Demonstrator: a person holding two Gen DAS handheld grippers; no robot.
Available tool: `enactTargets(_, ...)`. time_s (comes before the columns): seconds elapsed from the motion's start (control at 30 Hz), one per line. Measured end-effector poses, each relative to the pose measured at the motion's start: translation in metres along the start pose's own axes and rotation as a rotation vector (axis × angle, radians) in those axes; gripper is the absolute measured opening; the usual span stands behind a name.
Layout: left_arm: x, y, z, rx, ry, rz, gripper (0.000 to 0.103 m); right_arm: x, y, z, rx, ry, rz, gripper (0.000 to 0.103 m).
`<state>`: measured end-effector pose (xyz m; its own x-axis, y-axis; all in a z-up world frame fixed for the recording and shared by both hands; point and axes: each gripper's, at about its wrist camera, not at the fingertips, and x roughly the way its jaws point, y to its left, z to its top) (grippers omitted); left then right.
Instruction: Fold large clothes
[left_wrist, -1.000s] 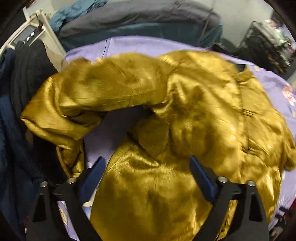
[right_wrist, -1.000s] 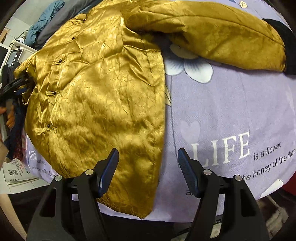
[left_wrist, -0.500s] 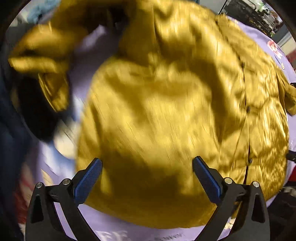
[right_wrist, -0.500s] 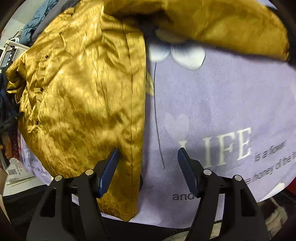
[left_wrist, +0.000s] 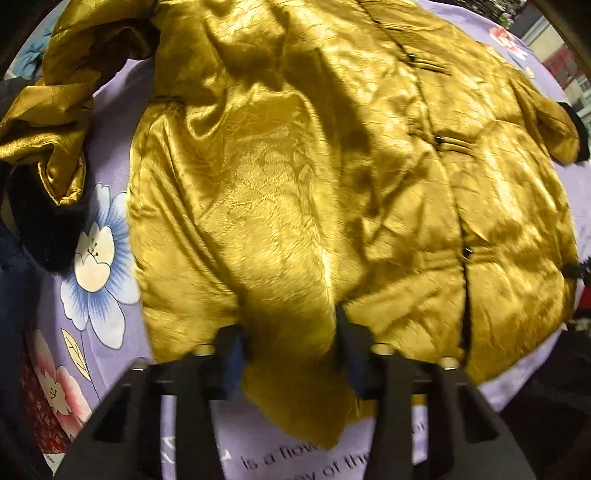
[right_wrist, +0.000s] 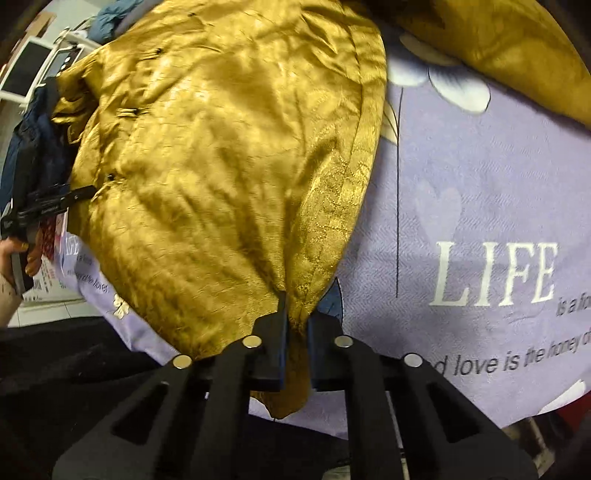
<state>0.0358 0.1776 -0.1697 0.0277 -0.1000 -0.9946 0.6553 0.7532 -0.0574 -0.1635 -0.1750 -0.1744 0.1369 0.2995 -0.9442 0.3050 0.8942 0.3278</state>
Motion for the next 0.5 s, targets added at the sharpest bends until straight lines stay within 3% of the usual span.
enactTargets(0.07,-0.008,-0.006,-0.004,0.019,0.008,-0.044,0.024,-0.016,-0.003,-0.001,-0.025,-0.01,-0.017,0.006)
enactTargets(0.23,-0.018,-0.043,-0.019,0.094,0.057,-0.156,0.024,-0.049,-0.03,0.012,-0.028,-0.008,-0.107,0.006)
enactTargets(0.3,-0.015,-0.06,-0.028,0.112,0.076,-0.169,0.034,-0.052,-0.047,0.018,0.012,0.001,-0.143,0.006)
enactTargets(0.4,-0.013,-0.064,-0.035,0.093,0.07,-0.106,0.051,-0.047,-0.049,0.03,0.051,0.05,-0.149,0.01)
enactTargets(0.47,-0.02,-0.055,-0.038,0.046,0.05,-0.1,0.069,-0.047,-0.043,0.036,0.068,0.052,-0.185,0.029)
enactTargets(0.5,-0.024,-0.049,-0.043,0.029,0.035,-0.1,0.071,-0.047,-0.038,0.037,0.073,0.045,-0.202,0.037)
